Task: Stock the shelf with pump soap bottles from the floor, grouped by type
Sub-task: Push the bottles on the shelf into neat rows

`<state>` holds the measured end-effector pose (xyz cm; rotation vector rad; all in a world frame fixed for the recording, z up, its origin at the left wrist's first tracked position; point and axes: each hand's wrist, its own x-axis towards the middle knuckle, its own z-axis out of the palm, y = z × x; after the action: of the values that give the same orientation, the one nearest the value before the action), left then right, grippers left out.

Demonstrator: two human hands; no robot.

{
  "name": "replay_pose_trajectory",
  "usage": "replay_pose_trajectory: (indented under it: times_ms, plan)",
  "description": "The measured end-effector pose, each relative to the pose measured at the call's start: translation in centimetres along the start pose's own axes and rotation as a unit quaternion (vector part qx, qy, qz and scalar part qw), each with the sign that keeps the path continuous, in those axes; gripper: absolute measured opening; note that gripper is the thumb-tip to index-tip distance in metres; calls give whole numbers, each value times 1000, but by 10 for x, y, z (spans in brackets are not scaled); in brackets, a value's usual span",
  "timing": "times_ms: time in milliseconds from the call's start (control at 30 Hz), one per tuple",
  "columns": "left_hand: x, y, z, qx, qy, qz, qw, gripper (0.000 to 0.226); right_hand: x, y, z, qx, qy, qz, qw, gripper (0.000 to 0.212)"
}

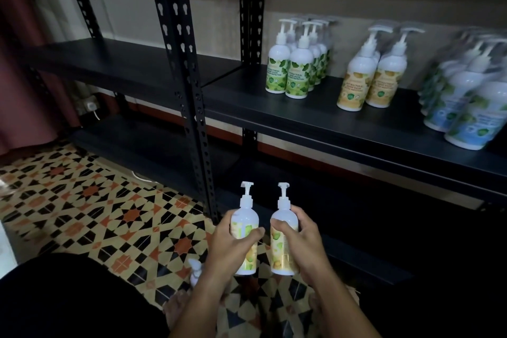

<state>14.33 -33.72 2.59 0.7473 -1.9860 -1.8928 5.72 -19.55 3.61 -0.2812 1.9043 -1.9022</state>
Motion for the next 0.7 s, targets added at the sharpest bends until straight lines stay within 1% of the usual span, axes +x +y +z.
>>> replay_pose_trajectory:
  times_ms: [67, 100, 200, 233, 300, 400, 500, 633, 700]
  plan:
    - [0, 0, 1, -10, -10, 2, 1000, 42, 1, 2, 1, 5, 6, 1, 1000, 25]
    - [-1, 0, 1, -11, -14, 3, 1000, 45, 1, 3, 2, 7, 9, 1, 1000, 30]
    - [-1, 0, 0, -33, -15, 1, 999, 49, 3, 5, 5, 0, 24, -13, 1000, 57]
    - [-1, 0, -1, -43, -14, 0, 999, 51, 4, 5, 4, -2, 34, -18, 999, 62]
    - [-1, 0, 0, -50, -4, 4, 999, 52, 6, 6, 2, 12, 54, -20, 998, 65]
    - [-1, 0, 1, -62, -2, 9, 998, 41, 9, 7, -3, 22, 72, -21, 997, 64]
    - [0, 0, 0, -80, -15, 9, 997, 34, 9, 7, -4, 26, 86, -26, 996, 54]
    - [2, -1, -1, -105, -37, 2, 994, 37, 10, 9, -5, 40, 75, -30, 996, 45]
    - [3, -2, 0, -120, -54, -6, 991, 44, 10, 10, -5, 54, 66, -37, 996, 40]
